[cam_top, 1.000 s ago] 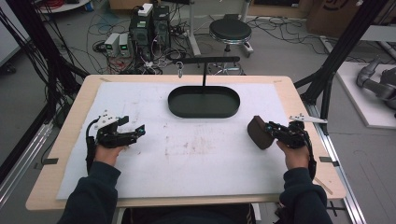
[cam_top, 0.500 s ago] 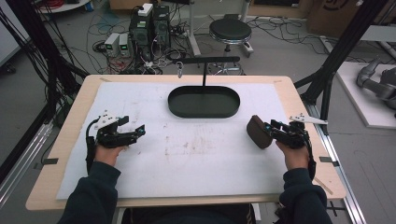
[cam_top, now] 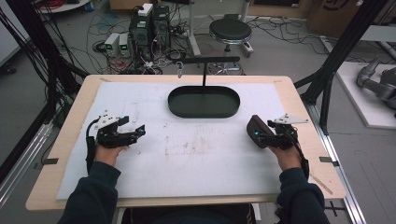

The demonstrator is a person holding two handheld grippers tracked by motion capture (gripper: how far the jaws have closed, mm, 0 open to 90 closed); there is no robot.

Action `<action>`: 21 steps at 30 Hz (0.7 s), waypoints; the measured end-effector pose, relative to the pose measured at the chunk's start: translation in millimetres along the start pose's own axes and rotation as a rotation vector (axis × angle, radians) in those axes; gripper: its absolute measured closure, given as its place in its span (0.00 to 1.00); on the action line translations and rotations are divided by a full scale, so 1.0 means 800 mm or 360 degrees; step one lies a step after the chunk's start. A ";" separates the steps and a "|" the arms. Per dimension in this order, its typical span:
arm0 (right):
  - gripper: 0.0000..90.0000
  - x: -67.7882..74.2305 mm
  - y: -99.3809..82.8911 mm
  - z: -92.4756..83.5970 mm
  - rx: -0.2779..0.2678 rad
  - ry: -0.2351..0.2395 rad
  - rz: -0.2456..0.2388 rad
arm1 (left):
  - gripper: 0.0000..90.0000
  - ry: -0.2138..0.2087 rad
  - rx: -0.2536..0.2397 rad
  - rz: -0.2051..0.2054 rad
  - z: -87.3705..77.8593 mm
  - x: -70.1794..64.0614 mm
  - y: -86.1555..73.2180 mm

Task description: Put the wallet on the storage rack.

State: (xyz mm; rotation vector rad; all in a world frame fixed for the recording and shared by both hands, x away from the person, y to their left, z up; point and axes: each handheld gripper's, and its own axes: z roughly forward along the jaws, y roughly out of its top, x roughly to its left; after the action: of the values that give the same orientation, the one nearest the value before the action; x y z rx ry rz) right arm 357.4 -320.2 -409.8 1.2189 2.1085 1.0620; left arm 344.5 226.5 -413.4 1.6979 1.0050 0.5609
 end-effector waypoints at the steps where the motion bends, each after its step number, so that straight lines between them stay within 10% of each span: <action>1: 0.32 0.000 -0.001 0.004 0.0029 0.0003 -0.0001 | 0.22 -0.0001 -0.0001 0.0002 0.000 0.000 0.000; 5: 0.40 -0.002 -0.006 0.017 0.0104 0.0024 0.0019 | 0.22 -0.0005 -0.0014 0.0006 -0.001 0.000 0.000; 9: 0.68 -0.004 -0.006 0.016 0.0132 0.0063 0.0030 | 0.22 -0.0006 -0.0023 0.0023 -0.001 -0.001 0.001; 21: 0.72 0.018 0.051 0.023 0.0038 0.0220 -0.0111 | 0.22 -0.0004 -0.0034 0.0026 -0.003 0.002 0.001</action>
State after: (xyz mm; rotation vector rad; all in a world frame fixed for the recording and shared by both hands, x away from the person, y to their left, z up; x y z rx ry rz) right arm 383.4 -288.3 -387.7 1.1026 2.2562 1.1220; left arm 343.2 229.0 -412.1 1.6891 0.9810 0.5782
